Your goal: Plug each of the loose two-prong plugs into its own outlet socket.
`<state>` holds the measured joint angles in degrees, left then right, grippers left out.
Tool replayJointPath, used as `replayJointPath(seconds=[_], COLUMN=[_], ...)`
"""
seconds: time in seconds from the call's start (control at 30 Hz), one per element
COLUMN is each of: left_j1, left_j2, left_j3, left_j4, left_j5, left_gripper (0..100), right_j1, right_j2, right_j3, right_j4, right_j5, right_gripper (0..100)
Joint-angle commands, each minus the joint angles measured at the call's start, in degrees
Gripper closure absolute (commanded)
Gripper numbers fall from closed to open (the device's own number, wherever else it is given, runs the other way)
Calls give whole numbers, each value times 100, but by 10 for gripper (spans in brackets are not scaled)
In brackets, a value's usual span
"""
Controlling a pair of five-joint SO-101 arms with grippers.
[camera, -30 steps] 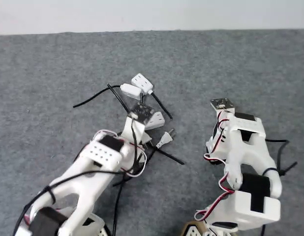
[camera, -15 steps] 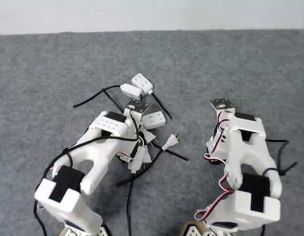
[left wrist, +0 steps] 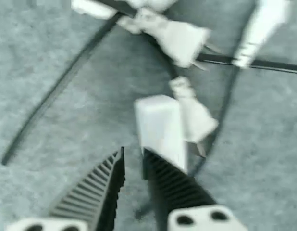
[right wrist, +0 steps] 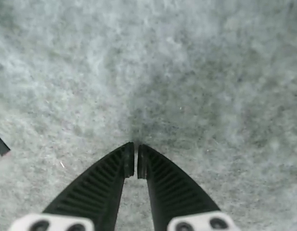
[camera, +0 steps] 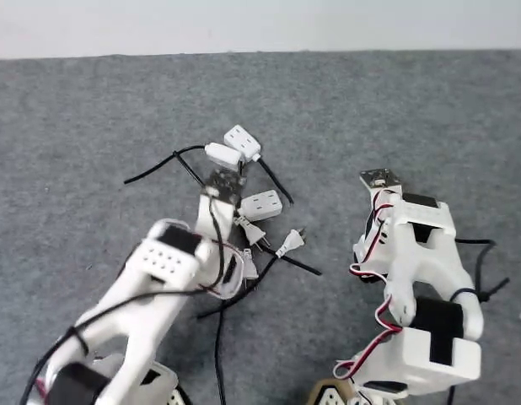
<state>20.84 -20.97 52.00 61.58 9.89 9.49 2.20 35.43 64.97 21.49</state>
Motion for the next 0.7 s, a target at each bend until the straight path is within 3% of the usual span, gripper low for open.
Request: replayJointPath(seconds=[0.0,0.07,0.53,0.67], left_j1=[176,176,316,721], left_j2=[-484,-457,721,712], left_j3=[119,136,84,92], left_j4=[-132,-132,-923,-1046], left_j5=[633,809,809,826], left_gripper=[722,676,681,680], right_j1=[-66,-66,-75,-75], right_j2=[-189,-189,-189,-189], right_j3=[-18,-18,-9,-9], right_j4=[-75,-75,-110,-110], right_j5=[114,114,105,114], right_gripper=[983,983,983,983])
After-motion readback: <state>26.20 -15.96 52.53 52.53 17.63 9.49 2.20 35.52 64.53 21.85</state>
